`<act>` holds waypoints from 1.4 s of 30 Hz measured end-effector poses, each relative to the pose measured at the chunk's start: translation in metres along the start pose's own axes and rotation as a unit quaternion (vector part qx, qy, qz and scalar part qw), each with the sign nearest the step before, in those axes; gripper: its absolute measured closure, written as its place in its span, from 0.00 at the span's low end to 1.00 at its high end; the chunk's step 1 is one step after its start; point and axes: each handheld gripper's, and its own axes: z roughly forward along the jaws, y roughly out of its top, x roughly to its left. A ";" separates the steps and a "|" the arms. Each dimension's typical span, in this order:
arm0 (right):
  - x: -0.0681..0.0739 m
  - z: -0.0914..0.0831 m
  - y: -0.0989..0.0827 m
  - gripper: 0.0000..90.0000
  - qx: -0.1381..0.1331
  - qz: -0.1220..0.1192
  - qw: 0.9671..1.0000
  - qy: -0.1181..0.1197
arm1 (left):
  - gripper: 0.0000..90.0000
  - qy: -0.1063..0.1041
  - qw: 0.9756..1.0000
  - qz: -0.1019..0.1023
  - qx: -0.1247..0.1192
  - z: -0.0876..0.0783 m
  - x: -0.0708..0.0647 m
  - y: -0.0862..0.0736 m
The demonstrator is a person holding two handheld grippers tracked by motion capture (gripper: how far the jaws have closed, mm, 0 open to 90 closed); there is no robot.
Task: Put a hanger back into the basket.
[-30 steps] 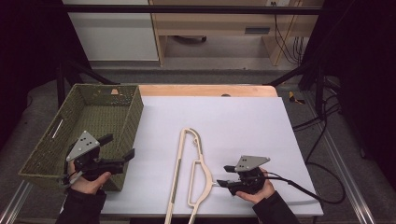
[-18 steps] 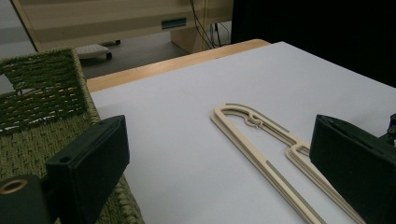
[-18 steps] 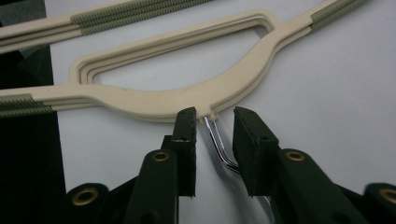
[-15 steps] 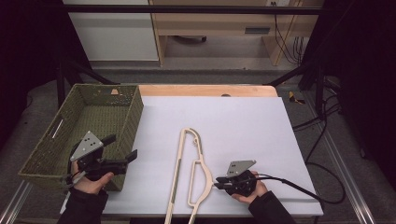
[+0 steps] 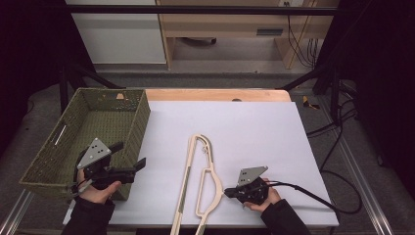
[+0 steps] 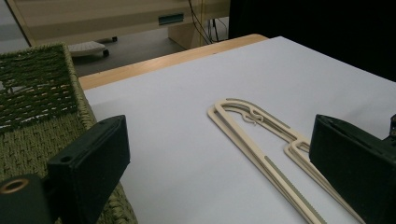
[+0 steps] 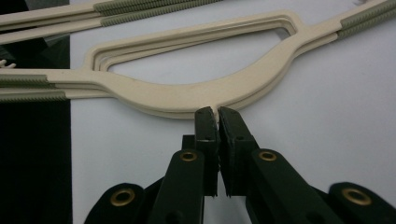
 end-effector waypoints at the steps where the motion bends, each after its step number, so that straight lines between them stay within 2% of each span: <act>1: 0.000 -0.001 0.001 0.97 -0.003 0.000 1.000 0.005 | 0.06 0.000 1.000 0.000 0.000 0.000 0.000 0.000; 7: 0.001 -0.003 0.002 0.98 -0.010 -0.003 1.000 0.010 | 0.06 -0.001 1.000 0.000 0.001 0.001 -0.001 0.000; 13: 0.001 -0.010 0.004 0.99 -0.019 -0.006 1.000 0.010 | 0.07 -0.013 1.000 0.004 0.005 0.006 -0.009 0.000; 15: 0.001 -0.014 0.006 0.99 -0.024 -0.006 1.000 0.010 | 0.07 -0.026 0.999 0.013 0.013 0.012 -0.020 0.000; 16: 0.001 -0.014 0.006 0.99 -0.024 -0.006 1.000 0.010 | 0.07 -0.026 0.999 0.013 0.013 0.012 -0.020 0.000; 19: 0.003 -0.018 0.010 0.99 -0.029 -0.006 1.000 0.008 | 0.07 -0.045 0.998 0.021 0.028 0.022 -0.039 0.001; 20: 0.004 -0.019 0.011 0.99 -0.028 -0.008 1.000 0.005 | 0.07 -0.045 0.998 0.021 0.028 0.022 -0.039 0.001; 21: 0.004 -0.020 0.012 0.99 -0.026 -0.008 1.000 0.004 | 0.08 -0.053 0.998 0.022 0.032 0.027 -0.049 0.001; 22: 0.004 -0.020 0.012 0.99 -0.026 -0.008 1.000 0.004 | 0.08 -0.053 0.998 0.022 0.032 0.027 -0.049 0.001; 23: 0.005 -0.021 0.015 0.99 -0.025 -0.009 1.000 0.004 | 0.09 -0.063 0.997 0.026 0.044 0.033 -0.062 0.000; 24: 0.005 -0.021 0.015 0.99 -0.025 -0.009 1.000 0.004 | 0.09 -0.063 0.997 0.026 0.044 0.033 -0.062 0.000; 26: 0.006 -0.022 0.017 0.99 -0.022 -0.007 1.000 0.005 | 0.09 -0.073 0.995 0.031 0.055 0.040 -0.074 -0.001; 27: 0.006 -0.023 0.018 0.99 -0.022 -0.007 1.000 0.003 | 0.09 -0.084 0.993 0.041 0.068 0.047 -0.087 -0.002; 28: 0.006 -0.023 0.018 0.99 -0.021 -0.005 1.000 0.003 | 0.09 -0.084 0.993 0.041 0.068 0.047 -0.087 -0.002; 29: 0.006 -0.024 0.019 0.99 -0.021 -0.002 1.000 0.003 | 0.09 -0.095 0.991 0.053 0.080 0.053 -0.101 -0.003; 30: 0.006 -0.024 0.019 0.99 -0.021 -0.002 1.000 0.003 | 0.10 -0.095 0.991 0.053 0.080 0.053 -0.101 -0.003; 32: 0.006 -0.025 0.020 0.99 -0.022 -0.003 1.000 0.002 | 0.10 -0.105 0.988 0.063 0.091 0.058 -0.114 -0.004; 33: 0.007 -0.027 0.021 0.99 -0.022 0.004 1.000 0.000 | 0.12 -0.115 0.986 0.070 0.100 0.063 -0.124 -0.006; 34: 0.007 -0.028 0.022 0.99 -0.020 0.000 1.000 0.000 | 0.12 -0.124 0.983 0.079 0.112 0.068 -0.135 -0.008; 35: 0.007 -0.028 0.022 0.99 -0.020 0.000 1.000 0.000 | 0.13 -0.124 0.983 0.079 0.112 0.068 -0.135 -0.008; 36: 0.007 -0.029 0.024 0.99 -0.021 -0.001 1.000 0.001 | 0.13 -0.127 0.981 0.083 0.117 0.070 -0.139 -0.009; 37: 0.008 -0.029 0.025 0.99 -0.020 0.002 1.000 0.002 | 0.14 -0.132 0.979 0.092 0.128 0.076 -0.148 -0.011; 38: 0.008 -0.029 0.026 0.99 -0.019 0.003 1.000 0.001 | 0.15 -0.132 0.979 0.092 0.128 0.076 -0.148 -0.011; 39: 0.009 -0.029 0.027 0.99 -0.019 0.005 1.000 -0.003 | 0.16 -0.134 0.975 0.102 0.142 0.084 -0.158 -0.015; 41: 0.009 -0.030 0.028 0.99 -0.018 0.006 1.000 -0.001 | 0.19 -0.136 0.972 0.110 0.160 0.093 -0.165 -0.019; 42: 0.009 -0.030 0.028 0.99 -0.018 0.006 1.000 -0.001 | 0.20 -0.136 0.972 0.110 0.160 0.093 -0.165 -0.019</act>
